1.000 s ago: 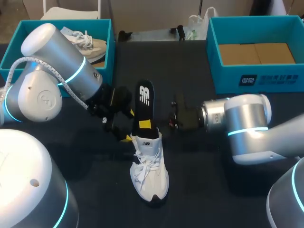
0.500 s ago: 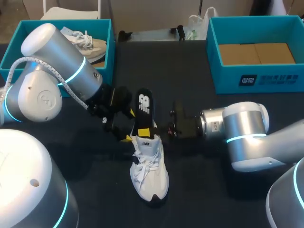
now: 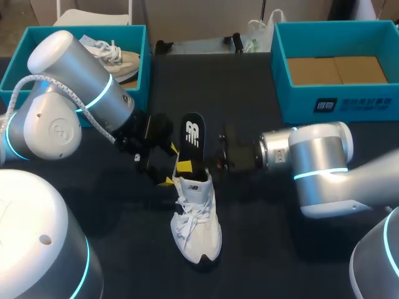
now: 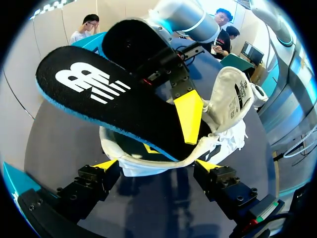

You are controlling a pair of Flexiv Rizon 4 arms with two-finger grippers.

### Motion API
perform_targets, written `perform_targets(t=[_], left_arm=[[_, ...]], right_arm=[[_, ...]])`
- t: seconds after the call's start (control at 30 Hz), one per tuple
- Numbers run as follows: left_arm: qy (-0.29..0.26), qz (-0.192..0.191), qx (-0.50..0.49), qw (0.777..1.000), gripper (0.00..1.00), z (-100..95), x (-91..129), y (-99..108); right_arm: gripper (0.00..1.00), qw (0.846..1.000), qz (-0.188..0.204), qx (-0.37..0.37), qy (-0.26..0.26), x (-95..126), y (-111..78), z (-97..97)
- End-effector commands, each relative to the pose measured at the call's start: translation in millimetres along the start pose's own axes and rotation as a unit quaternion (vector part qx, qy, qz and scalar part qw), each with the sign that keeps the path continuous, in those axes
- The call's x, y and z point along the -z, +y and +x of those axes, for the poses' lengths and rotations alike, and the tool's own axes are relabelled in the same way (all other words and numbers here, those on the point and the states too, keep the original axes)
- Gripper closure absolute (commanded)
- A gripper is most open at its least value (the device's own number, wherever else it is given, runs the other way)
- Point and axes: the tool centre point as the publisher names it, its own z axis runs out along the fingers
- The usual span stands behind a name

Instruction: Take the shoe out of the shoebox, open the shoe tongue, remove and reinsert the insole, then place the shoe into the shoebox

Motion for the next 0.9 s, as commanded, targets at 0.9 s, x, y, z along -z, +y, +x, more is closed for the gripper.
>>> perform_targets(t=[0.9], left_arm=[[0.0, -0.001, 0.0, 1.0, 0.0, 0.0, 0, 0]], right_arm=[[1.0, 0.999, -0.028, -0.024, -0.013, 13, 6.2, -15.5]])
